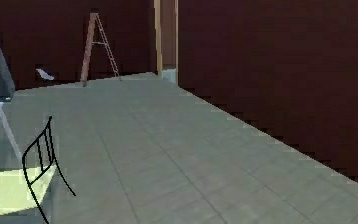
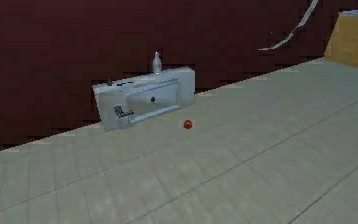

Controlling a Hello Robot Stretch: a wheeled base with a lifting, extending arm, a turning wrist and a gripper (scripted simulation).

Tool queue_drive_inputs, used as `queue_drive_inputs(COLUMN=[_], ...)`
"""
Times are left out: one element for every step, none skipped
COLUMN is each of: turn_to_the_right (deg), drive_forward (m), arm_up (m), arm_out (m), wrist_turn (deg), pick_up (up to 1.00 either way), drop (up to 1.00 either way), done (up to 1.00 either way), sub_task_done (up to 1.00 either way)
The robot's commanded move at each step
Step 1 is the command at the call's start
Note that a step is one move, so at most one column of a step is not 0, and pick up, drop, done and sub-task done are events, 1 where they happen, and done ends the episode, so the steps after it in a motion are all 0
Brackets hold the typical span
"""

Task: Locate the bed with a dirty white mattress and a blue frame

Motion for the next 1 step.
queue_drive_inputs(turn_to_the_right=[-3.0], drive_forward=[0.0], arm_up=[0.0], arm_out=[0.0], wrist_turn=[0.0], pick_up=[0.0], drop=[0.0], done=[0.0], sub_task_done=[0.0])
